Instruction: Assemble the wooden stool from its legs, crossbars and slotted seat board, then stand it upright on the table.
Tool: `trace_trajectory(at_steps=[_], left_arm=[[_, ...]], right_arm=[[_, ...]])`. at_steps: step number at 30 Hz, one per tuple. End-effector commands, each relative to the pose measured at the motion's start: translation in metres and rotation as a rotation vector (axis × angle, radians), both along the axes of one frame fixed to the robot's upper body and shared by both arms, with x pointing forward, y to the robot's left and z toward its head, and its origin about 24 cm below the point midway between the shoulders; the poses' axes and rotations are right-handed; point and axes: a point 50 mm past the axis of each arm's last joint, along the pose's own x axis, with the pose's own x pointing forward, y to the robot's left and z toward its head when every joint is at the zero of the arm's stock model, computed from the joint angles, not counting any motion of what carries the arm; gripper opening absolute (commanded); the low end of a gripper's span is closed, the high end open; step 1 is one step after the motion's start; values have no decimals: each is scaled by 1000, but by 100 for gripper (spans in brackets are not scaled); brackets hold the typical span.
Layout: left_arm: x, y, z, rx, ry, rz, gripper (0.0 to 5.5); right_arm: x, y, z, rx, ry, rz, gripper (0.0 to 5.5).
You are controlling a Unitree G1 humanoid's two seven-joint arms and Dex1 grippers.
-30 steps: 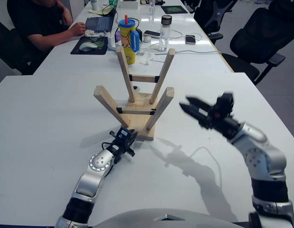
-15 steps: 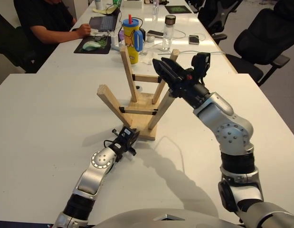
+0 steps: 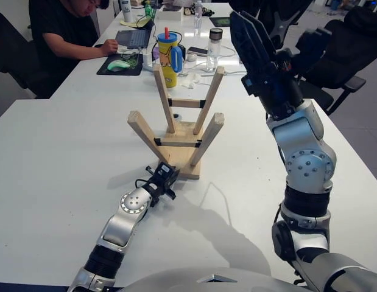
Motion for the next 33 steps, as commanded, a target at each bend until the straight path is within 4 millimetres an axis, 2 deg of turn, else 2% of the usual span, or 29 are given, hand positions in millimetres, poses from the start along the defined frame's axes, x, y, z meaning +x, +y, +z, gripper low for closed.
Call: trace_trajectory(at_steps=[1, 2, 3, 4, 7, 9, 11, 13, 15, 16, 18, 22, 24, 27, 30, 33], left_arm=[[-20, 7, -40, 87, 221, 17, 85], [-19, 6, -39, 85, 223, 13, 85], [-18, 6, -39, 87, 226, 10, 85], [-19, 7, -40, 91, 234, 13, 85], [-20, 9, -42, 96, 257, 25, 85], [-19, 6, -41, 77, 262, 34, 85], [-14, -1, -37, 32, 251, 43, 85], [-7, -10, -25, -41, 197, 47, 85], [0, -13, -2, -132, 69, 58, 85], [1, -11, 12, -188, -14, 67, 65], [-8, 2, 30, -226, -147, 70, 39], [-43, 34, 53, -221, -368, 83, 0], [-52, 56, 58, -264, -397, 238, 0], [-42, 77, 64, -327, -411, 460, 0], [-18, 82, 85, -399, -460, 588, 0], [-1, 81, 109, -423, -523, 611, 0]], right_arm=[[-4, 10, -152, -514, 595, -90, 225], [-10, 6, -168, -573, 631, -110, 225], [-9, 1, -167, -572, 608, -144, 225], [0, -3, -147, -490, 521, -188, 225], [21, -31, -61, -117, 203, -323, 225], [24, -52, -35, -10, 108, -396, 225], [24, -72, -25, 7, 55, -482, 225], [26, -86, -36, -60, 91, -566, 225], [26, -97, -64, -141, 212, -657, 225], [20, -99, -78, -148, 270, -689, 222], [5, -91, -99, -130, 358, -665, 222], [-22, -75, -119, -120, 419, -700, 164], [-28, -69, -121, -115, 425, -698, 131], [-31, -65, -110, -120, 357, -721, 86], [-30, -62, -99, -174, 284, -737, 37], [-28, -64, -93, -155, 283, -781, 1]])
